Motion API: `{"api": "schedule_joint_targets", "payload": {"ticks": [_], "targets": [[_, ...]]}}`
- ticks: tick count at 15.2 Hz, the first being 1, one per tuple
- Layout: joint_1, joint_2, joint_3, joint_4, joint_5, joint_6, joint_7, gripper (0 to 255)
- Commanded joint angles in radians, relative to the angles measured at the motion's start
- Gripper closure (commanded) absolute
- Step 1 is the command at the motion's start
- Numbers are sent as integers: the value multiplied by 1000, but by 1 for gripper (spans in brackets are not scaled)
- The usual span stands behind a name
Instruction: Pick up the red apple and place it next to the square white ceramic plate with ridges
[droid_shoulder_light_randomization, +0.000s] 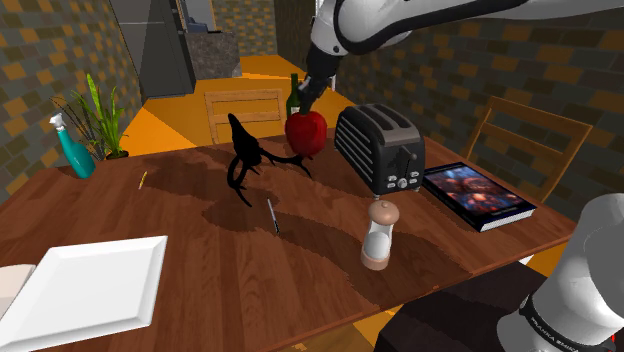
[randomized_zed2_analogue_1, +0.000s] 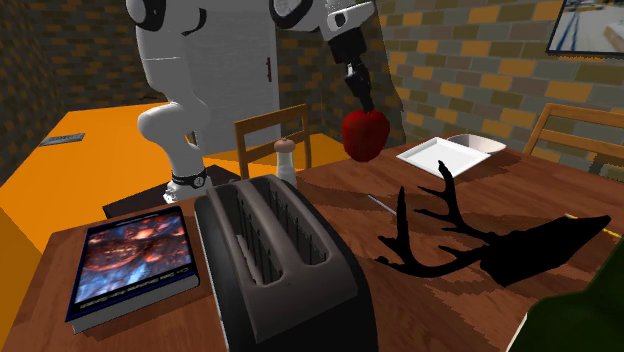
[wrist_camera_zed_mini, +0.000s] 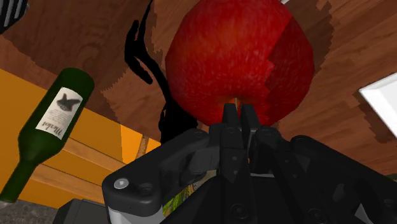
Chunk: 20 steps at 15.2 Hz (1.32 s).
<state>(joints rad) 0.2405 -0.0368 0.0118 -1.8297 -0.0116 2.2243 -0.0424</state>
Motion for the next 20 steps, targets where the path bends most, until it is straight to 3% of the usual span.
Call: {"api": "schedule_joint_targets", "payload": {"ticks": [1,11,20], "targets": [[21,-5,25,-6,-24,0,59,255],[129,27,148,40,-140,-35,336,255],[242,143,246,191,-259,-115,574,255]]}}
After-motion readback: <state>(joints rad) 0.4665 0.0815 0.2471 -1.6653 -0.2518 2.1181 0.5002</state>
